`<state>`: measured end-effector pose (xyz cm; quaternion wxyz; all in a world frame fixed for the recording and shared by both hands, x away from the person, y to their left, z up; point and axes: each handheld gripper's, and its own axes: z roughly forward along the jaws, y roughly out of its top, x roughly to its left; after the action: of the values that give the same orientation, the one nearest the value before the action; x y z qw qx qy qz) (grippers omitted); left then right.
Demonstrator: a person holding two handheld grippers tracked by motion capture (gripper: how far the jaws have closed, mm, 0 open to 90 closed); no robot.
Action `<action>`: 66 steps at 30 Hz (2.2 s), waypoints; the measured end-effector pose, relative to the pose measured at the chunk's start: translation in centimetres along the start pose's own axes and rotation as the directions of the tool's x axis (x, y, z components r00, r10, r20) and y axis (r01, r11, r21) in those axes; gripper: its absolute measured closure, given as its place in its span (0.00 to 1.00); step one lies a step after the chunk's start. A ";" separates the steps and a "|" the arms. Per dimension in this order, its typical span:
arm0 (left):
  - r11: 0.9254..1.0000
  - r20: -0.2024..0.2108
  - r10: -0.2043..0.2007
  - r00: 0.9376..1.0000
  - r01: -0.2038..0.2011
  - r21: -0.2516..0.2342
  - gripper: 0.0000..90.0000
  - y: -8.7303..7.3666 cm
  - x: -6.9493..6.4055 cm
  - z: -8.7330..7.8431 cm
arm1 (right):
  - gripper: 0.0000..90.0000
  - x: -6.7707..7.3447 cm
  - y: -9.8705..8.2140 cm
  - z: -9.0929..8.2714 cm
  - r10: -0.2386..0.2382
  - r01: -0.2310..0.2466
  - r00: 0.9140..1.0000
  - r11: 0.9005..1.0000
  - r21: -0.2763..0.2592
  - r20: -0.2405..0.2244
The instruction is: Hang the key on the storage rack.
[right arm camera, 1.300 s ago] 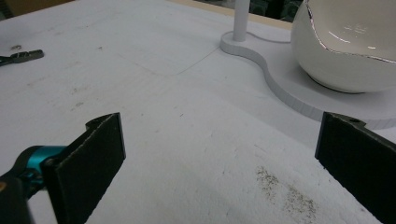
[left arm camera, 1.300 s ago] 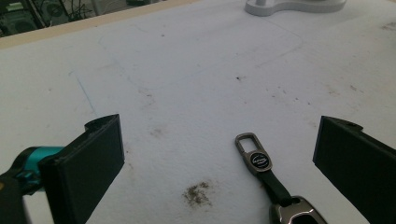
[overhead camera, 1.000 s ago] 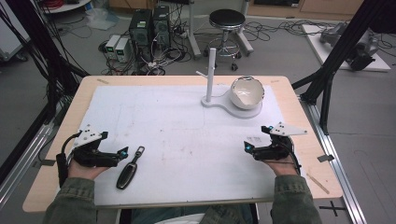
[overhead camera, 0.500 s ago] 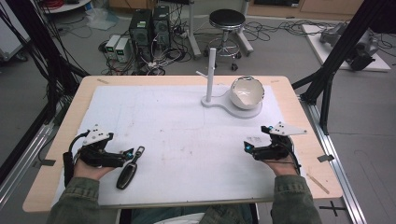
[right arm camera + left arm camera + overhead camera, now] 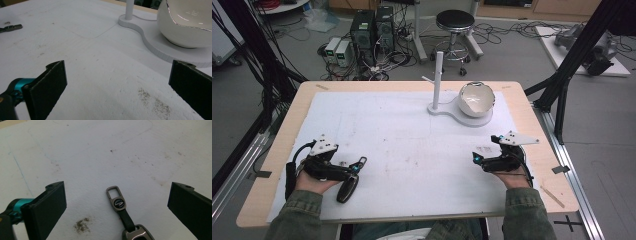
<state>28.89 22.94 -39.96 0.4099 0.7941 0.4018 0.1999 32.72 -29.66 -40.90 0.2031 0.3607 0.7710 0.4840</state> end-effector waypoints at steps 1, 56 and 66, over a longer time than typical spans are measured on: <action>0.999 0.015 0.016 1.000 -0.016 0.029 0.03 0.1 -0.2 0.3 | 0.01 0.0 0.0 0.0 0.000 0.000 1.000 1.000 -0.002 -0.001; 0.862 -0.059 -0.060 0.996 0.082 0.500 0.43 1.3 -0.7 4.8 | 0.01 0.1 -0.1 0.2 -0.004 0.004 1.000 1.000 0.004 -0.005; 0.848 -0.075 -0.054 0.996 0.086 0.523 0.48 1.6 -1.2 5.1 | 0.01 0.1 -0.1 0.2 -0.008 0.008 1.000 1.000 0.002 -0.005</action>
<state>32.22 18.95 -41.63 0.1729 0.8545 0.4814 0.0902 32.73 -29.55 -41.11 0.2026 0.3568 0.7734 0.4832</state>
